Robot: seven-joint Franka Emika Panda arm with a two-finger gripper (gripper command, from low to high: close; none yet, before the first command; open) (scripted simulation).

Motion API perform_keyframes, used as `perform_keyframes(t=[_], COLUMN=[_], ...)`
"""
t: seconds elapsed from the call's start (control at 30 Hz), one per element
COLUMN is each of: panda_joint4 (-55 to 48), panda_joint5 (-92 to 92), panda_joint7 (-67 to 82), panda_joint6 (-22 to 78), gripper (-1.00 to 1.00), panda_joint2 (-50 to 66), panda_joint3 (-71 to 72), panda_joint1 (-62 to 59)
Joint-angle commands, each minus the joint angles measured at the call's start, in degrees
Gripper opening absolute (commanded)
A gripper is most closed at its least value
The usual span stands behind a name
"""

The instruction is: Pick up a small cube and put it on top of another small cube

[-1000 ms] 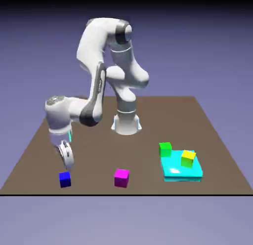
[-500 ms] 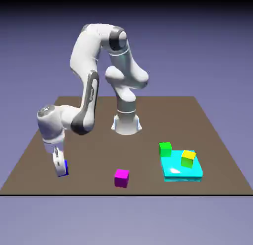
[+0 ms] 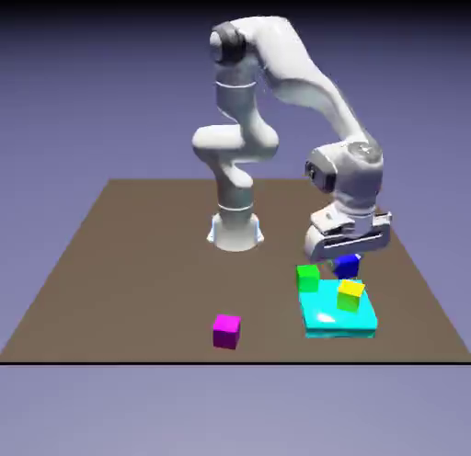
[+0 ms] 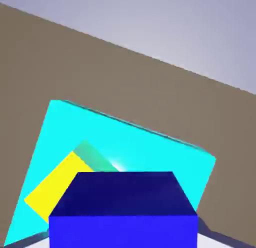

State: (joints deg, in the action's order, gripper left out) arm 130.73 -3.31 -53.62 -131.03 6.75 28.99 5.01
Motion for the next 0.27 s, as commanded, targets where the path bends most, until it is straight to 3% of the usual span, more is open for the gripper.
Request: perform_keyframes(t=[0.0,0.1,0.13,0.23], panda_joint4=[0.6,2.4,2.4,1.2], panda_joint5=[-1.7,-6.1,-6.1,-3.1], panda_joint7=[-1.2,-4.2,-4.2,-2.1], panda_joint6=[-2.4,-9.5,-9.5,-4.7], gripper=[-1.0,-1.0,1.0,1.0], panda_joint2=[2.1,8.1,8.1,4.0], panda_joint3=[-0.7,-2.9,-2.9,-1.4], panda_joint1=[0.6,2.3,2.3,1.1])
